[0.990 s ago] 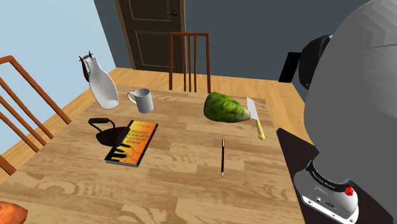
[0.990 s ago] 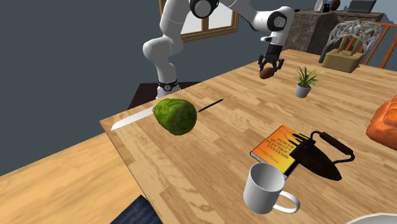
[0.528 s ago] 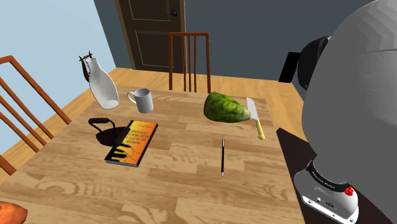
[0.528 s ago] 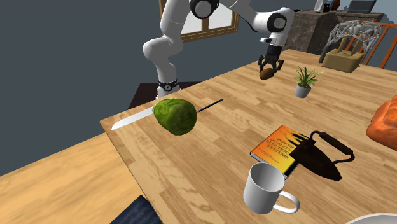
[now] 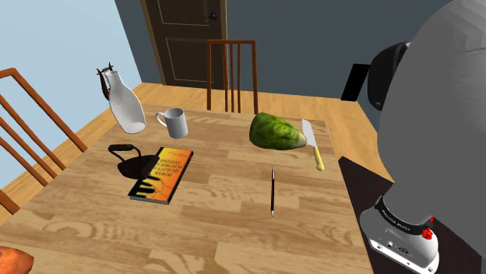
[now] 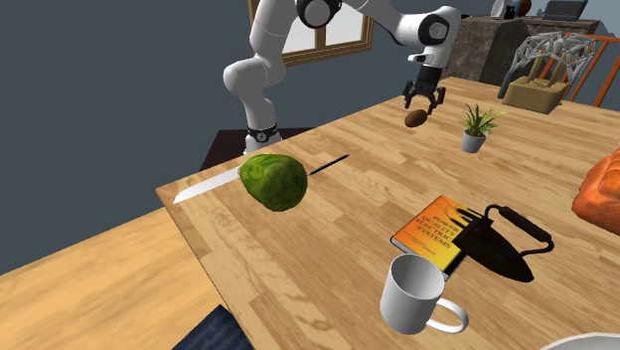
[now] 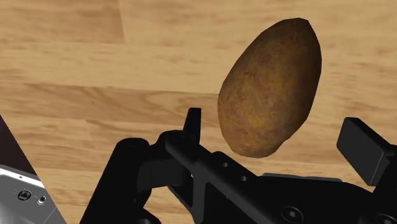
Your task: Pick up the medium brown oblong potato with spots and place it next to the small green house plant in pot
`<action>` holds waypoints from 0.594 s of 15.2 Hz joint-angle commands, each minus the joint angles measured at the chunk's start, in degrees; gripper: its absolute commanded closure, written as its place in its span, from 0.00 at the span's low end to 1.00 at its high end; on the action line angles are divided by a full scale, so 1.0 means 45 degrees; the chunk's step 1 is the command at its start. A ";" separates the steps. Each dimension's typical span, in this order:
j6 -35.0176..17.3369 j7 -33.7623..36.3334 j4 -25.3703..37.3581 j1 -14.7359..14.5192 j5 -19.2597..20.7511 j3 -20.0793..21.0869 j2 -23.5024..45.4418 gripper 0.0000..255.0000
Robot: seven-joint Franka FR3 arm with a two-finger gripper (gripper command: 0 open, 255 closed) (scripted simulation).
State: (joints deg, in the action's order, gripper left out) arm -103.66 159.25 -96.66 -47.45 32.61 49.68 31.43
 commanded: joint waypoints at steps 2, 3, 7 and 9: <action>0.0975 -0.0204 0.0913 -0.0232 -0.0277 0.0163 -0.0165 0.00; 0.0975 -0.0205 0.0912 -0.0233 -0.0277 0.0162 -0.0166 0.00; 0.0975 -0.0205 0.0912 -0.0233 -0.0277 0.0162 -0.0166 0.00; 0.0975 -0.0205 0.0913 -0.0233 -0.0277 0.0162 -0.0166 0.00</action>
State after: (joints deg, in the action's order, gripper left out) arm -99.28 158.33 -92.55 -48.50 31.37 50.40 30.69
